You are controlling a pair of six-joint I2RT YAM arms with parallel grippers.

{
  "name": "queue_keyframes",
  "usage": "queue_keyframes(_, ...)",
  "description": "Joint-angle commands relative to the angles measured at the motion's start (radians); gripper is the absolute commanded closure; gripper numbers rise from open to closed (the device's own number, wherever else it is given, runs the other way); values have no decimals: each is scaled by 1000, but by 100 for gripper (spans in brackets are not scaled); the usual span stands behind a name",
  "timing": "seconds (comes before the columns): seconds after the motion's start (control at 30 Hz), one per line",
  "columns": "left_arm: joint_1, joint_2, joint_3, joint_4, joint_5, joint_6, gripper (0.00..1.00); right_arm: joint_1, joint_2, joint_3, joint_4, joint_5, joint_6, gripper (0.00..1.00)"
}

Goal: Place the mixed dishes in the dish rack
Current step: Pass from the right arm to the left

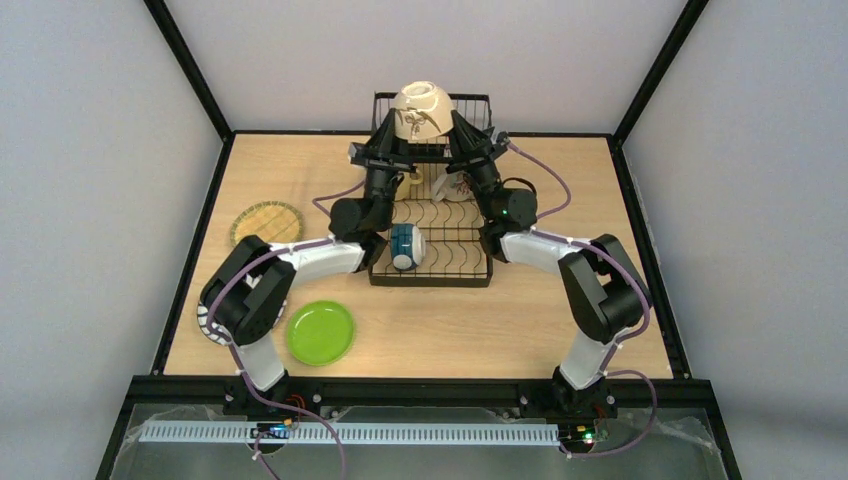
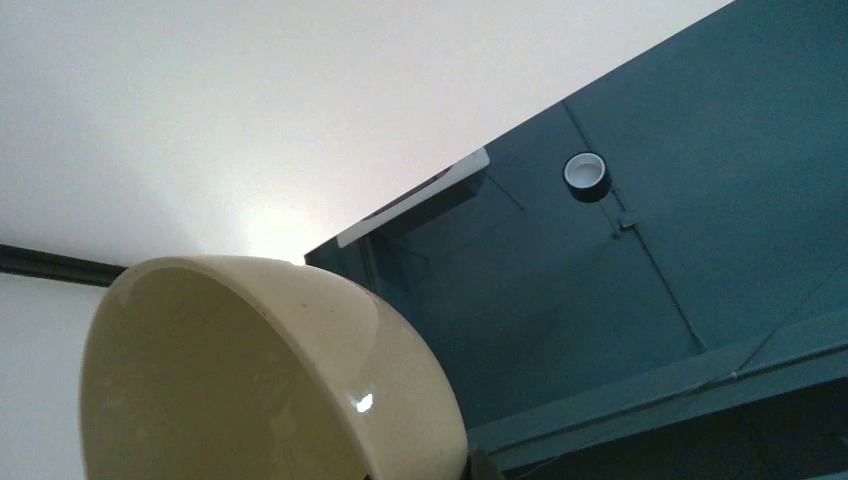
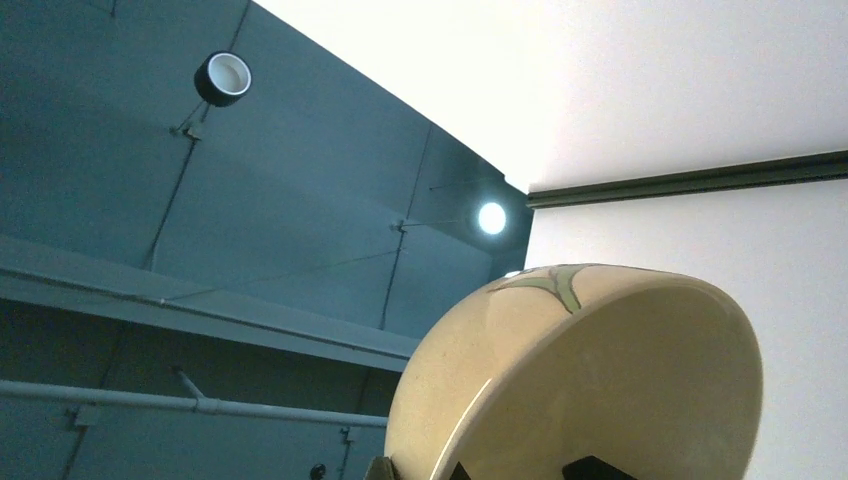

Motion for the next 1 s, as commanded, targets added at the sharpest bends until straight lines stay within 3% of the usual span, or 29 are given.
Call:
queue_keyframes(0.0,-39,-27,-10,180,59,-310,80,6,37,-32,329,-33,86,100)
queue_keyframes(0.17,-37,-42,-39,184,32,-289,98,5,37,-46,328,-36,83,97)
queue_keyframes(0.37,-34,-28,-43,204,22,-258,98,6,32,-77,327,-37,88,73)
queue_keyframes(0.7,2,-24,-22,200,77,-212,98,3,22,-110,319,-97,50,47)
queue_keyframes(0.97,40,-13,-19,213,125,-195,98,-4,7,-107,265,-184,-2,43)
